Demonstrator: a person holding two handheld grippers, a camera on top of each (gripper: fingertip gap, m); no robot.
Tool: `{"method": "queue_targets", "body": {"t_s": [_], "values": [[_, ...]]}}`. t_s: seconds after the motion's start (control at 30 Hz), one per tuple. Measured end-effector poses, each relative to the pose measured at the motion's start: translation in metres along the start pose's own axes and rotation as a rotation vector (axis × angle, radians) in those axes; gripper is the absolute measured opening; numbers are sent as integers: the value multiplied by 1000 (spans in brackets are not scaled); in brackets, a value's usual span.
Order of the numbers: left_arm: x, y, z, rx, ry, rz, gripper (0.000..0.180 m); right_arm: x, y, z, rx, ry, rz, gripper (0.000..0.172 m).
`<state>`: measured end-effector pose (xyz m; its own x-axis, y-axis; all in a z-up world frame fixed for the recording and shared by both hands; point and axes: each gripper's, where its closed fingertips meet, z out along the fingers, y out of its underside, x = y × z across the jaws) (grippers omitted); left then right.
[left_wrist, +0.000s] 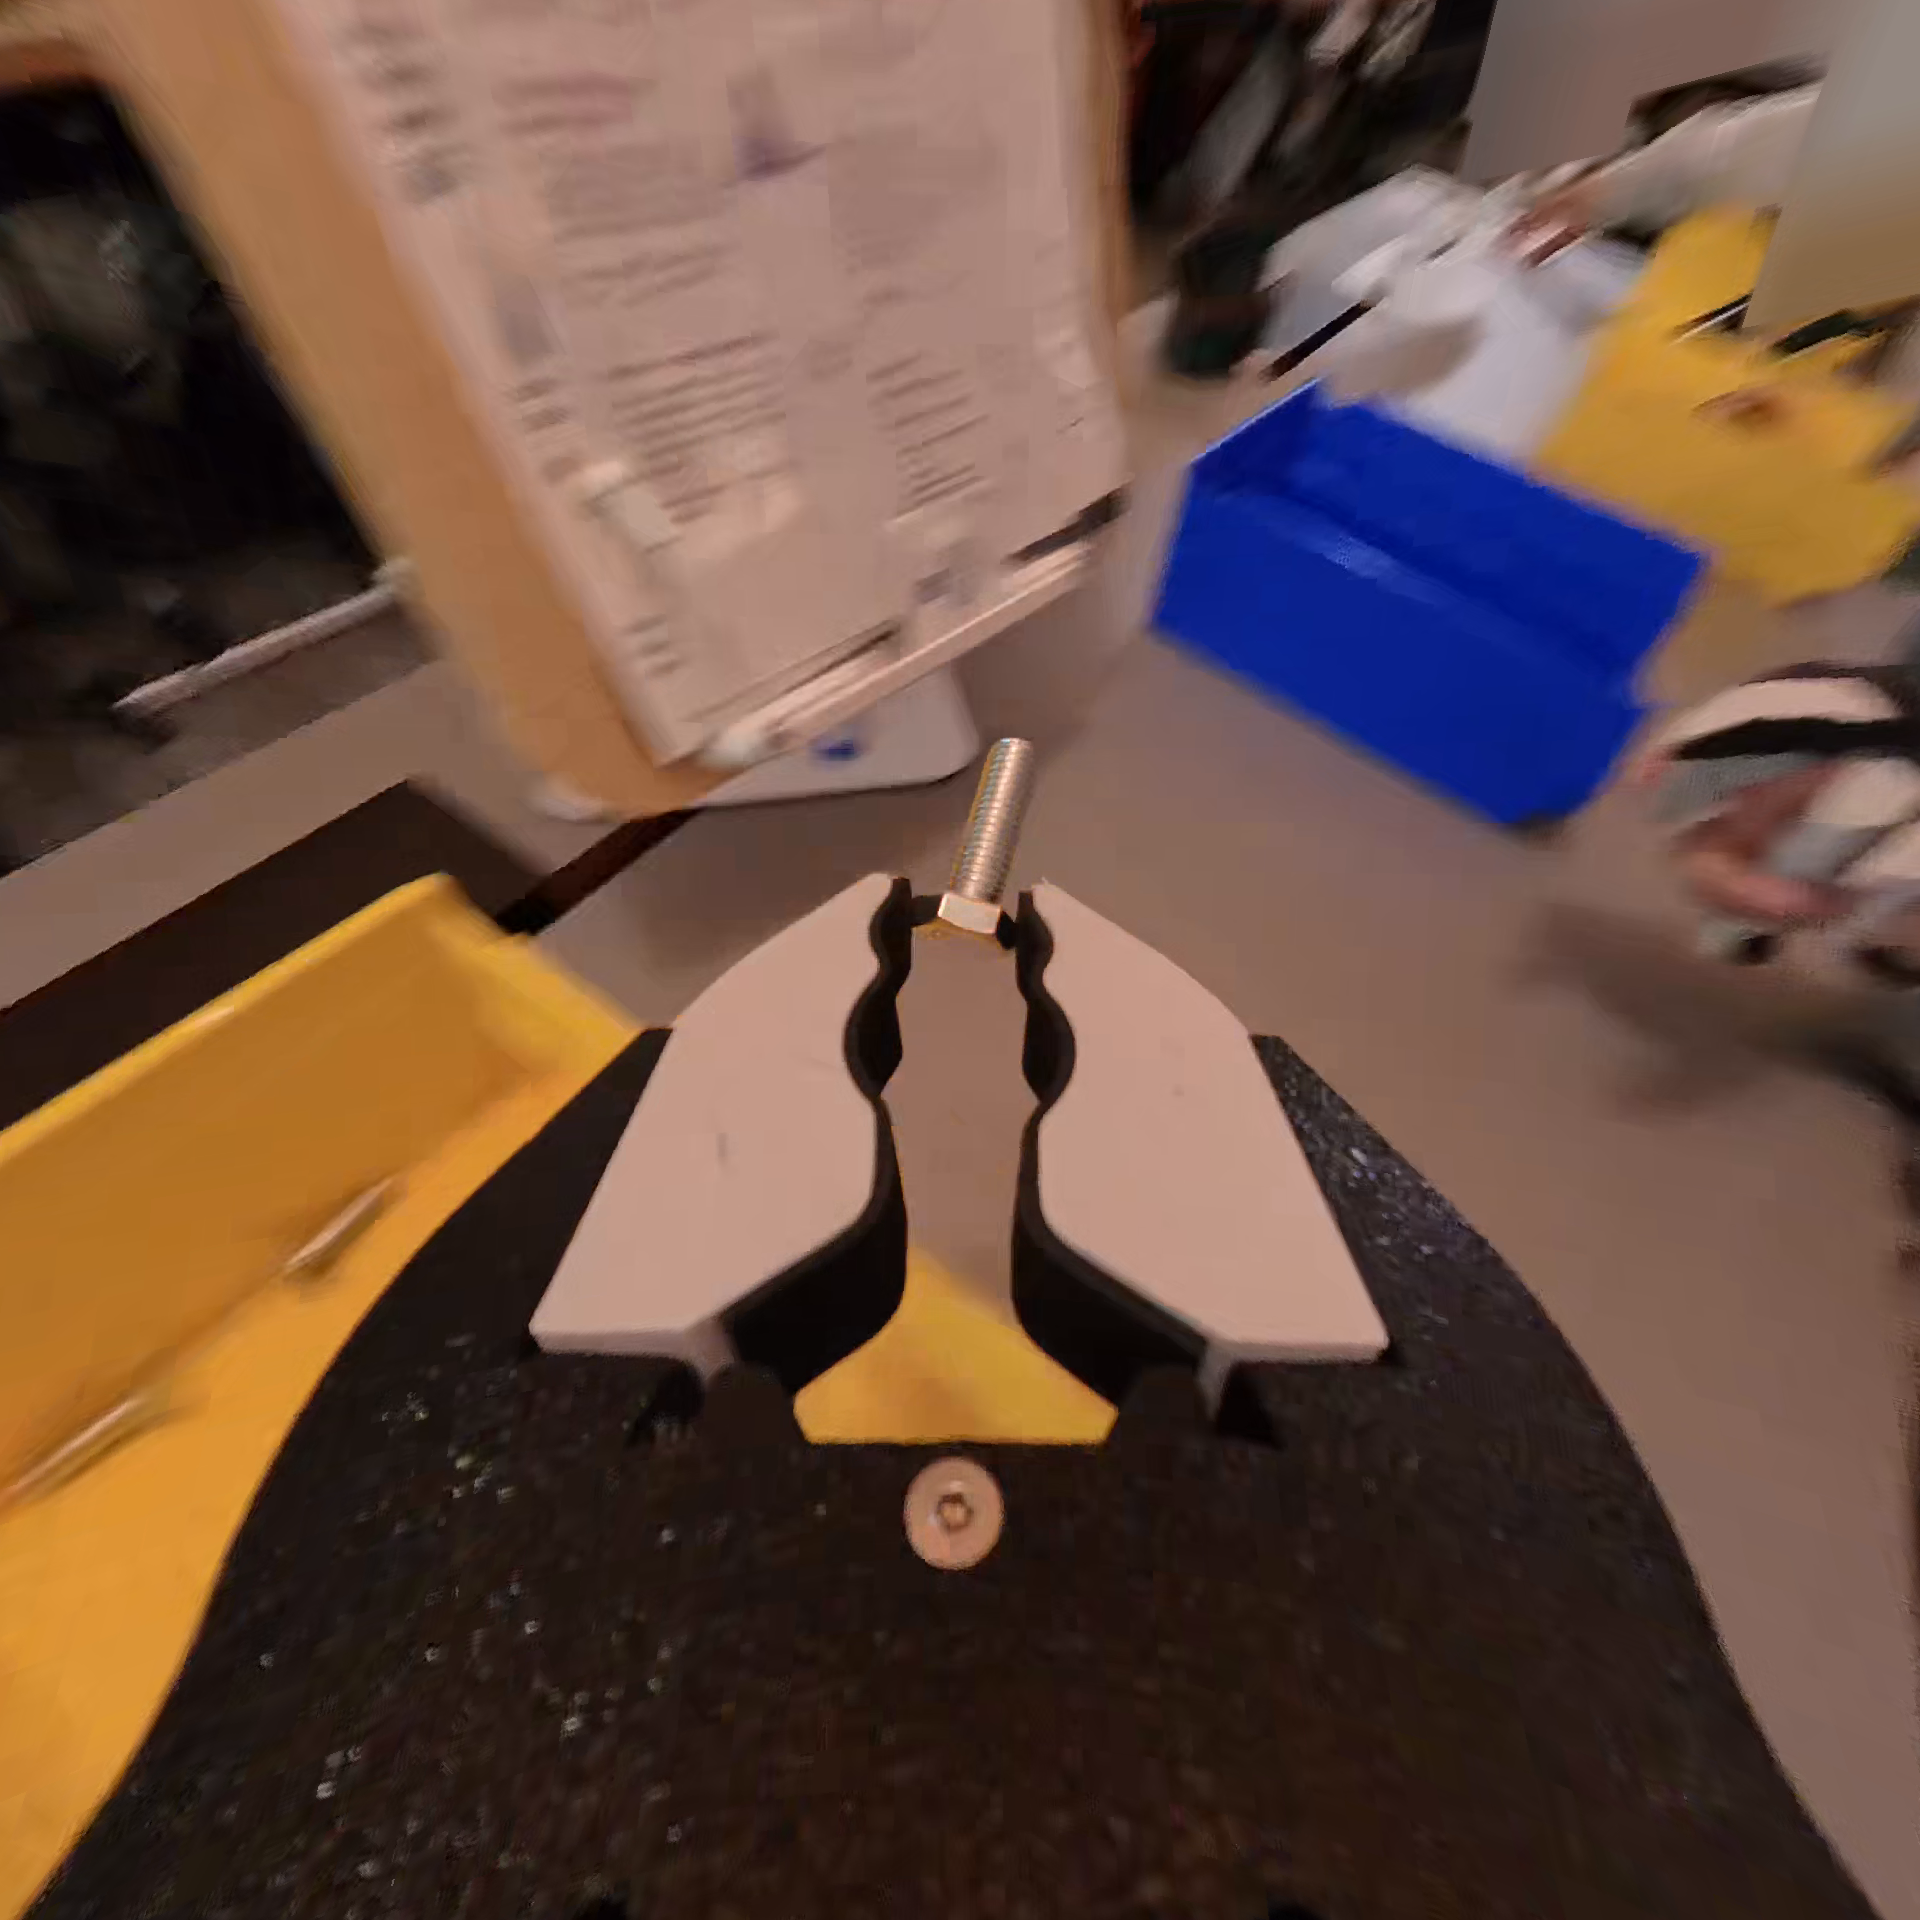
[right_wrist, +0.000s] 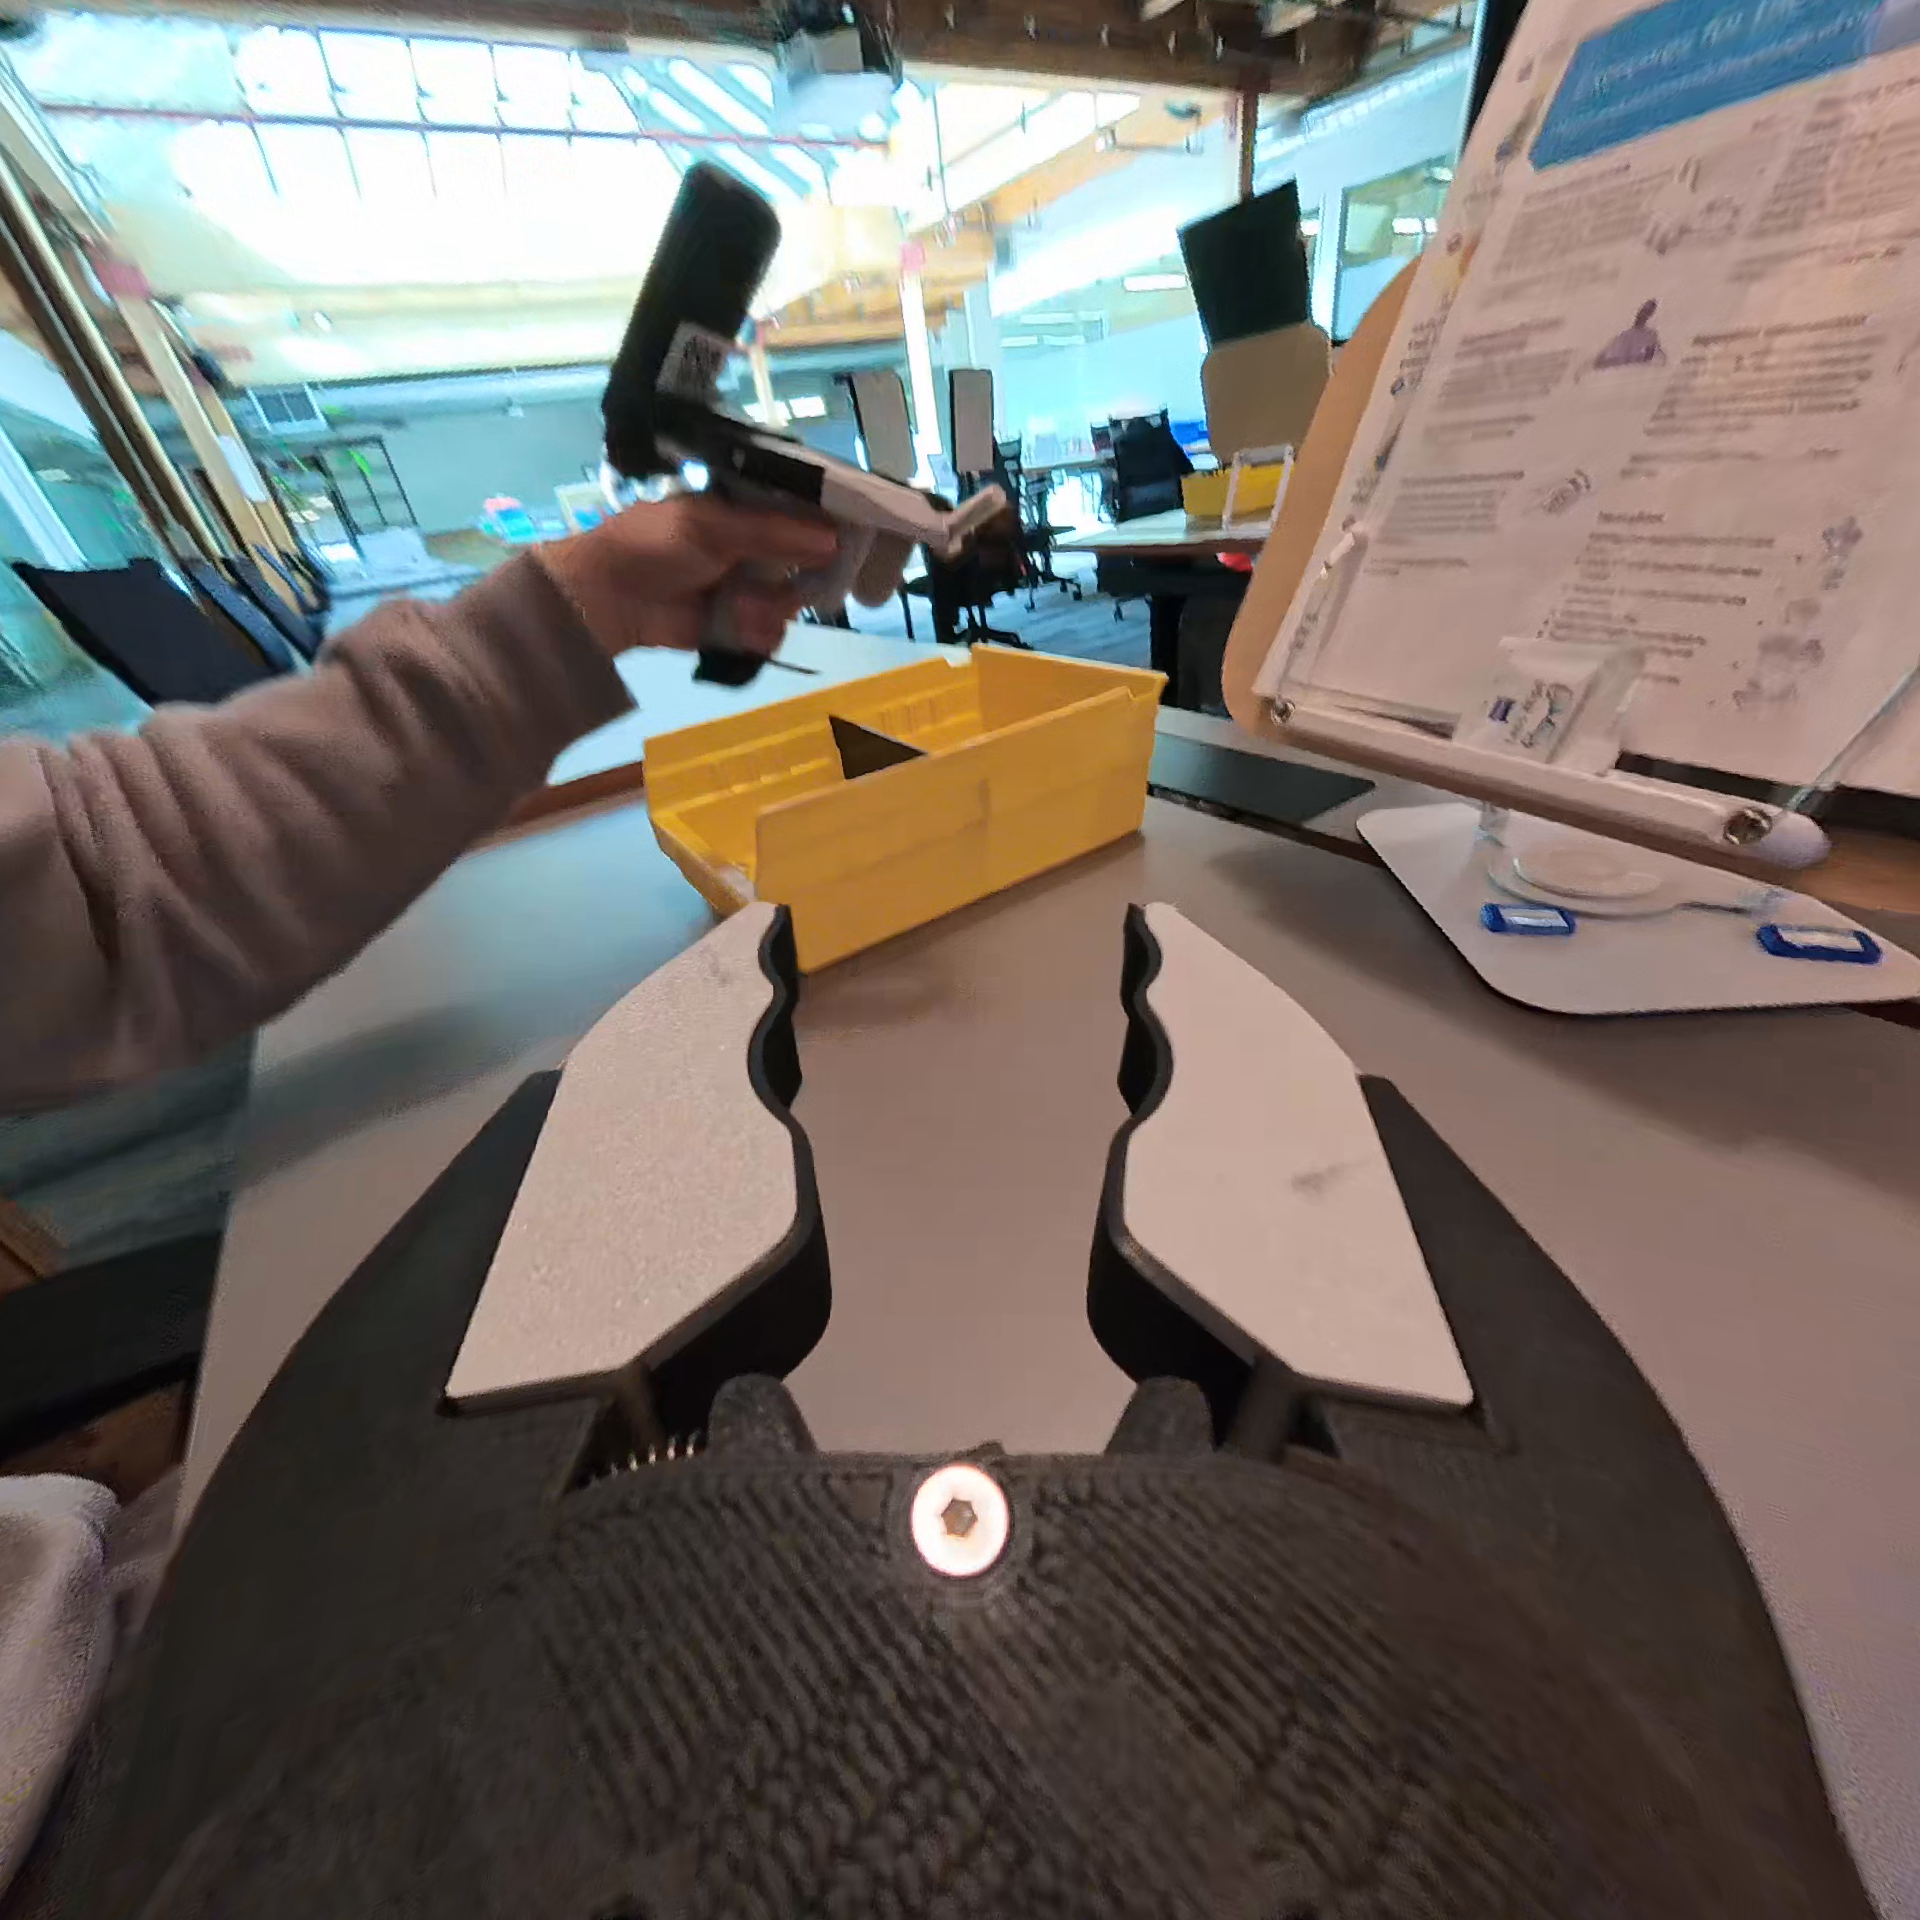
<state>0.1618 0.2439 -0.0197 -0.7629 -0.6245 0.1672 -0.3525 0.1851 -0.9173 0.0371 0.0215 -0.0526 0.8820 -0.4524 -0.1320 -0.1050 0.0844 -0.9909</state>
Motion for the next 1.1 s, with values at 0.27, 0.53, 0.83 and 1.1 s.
{"method": "queue_targets", "body": {"t_s": [0.27,0.53,0.83,1.1], "values": [[221,15,63,358,573,-77,18,-34,-35,-7,207,-76,-112,41],[275,28,90,414,683,-76,18,-43,-38,-15,206,-102,-196,12],[242,41,95,295,352,71,22,-19,-6,-9,-97,76,-502,9],[246,50,110,-24,109,43,22,3,15,0,-280,339,-853,10]]}}
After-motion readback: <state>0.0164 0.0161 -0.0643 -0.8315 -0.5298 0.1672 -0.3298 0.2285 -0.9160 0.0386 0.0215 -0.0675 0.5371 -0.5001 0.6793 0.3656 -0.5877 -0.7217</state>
